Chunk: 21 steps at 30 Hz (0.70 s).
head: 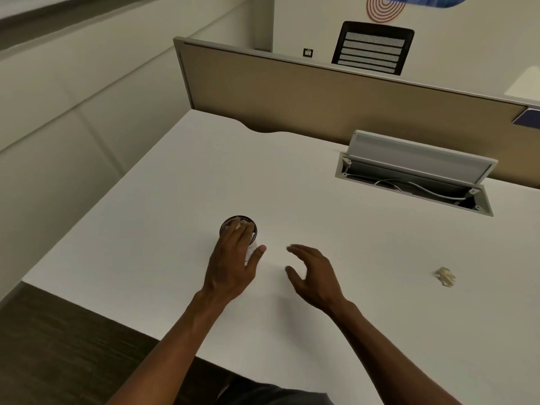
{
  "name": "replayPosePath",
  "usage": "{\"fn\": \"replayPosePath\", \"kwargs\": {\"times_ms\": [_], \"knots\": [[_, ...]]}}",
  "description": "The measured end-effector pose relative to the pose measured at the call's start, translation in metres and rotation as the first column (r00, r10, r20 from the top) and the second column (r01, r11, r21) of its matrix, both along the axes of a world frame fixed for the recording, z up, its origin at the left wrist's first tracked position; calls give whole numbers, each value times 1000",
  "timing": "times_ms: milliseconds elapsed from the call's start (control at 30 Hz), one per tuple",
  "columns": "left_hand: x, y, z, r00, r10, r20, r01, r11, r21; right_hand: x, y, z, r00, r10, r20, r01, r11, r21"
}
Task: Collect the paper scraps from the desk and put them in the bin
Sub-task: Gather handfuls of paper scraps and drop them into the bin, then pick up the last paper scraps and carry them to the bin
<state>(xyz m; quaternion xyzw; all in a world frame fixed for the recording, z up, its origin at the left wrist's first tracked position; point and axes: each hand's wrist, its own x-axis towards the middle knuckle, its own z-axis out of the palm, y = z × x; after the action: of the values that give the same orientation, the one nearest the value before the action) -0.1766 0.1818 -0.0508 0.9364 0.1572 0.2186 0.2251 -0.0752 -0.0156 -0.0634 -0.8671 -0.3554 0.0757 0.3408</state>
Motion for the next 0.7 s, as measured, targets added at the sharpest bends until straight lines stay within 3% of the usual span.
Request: {"fn": "replayPosePath", "kwargs": {"times_ms": [167,333,500,700], "knots": [[14,-65,-19,967,-250,-57,251,968,24,2,-77,-23,972,-223,-67,216,970,-109],[38,-119,-37,910,-380,-165,390,920,31,9,-134,-32,927,-371,-49,358,917,-174],[57,-156,-55,813,-469,-344,511,859,37,18,-187,-38,876,-479,-56,449,852,-271],[83,-190,-69,736,-519,-434,589,807,34,55,-246,-32,782,-622,-44,571,743,-350]]}}
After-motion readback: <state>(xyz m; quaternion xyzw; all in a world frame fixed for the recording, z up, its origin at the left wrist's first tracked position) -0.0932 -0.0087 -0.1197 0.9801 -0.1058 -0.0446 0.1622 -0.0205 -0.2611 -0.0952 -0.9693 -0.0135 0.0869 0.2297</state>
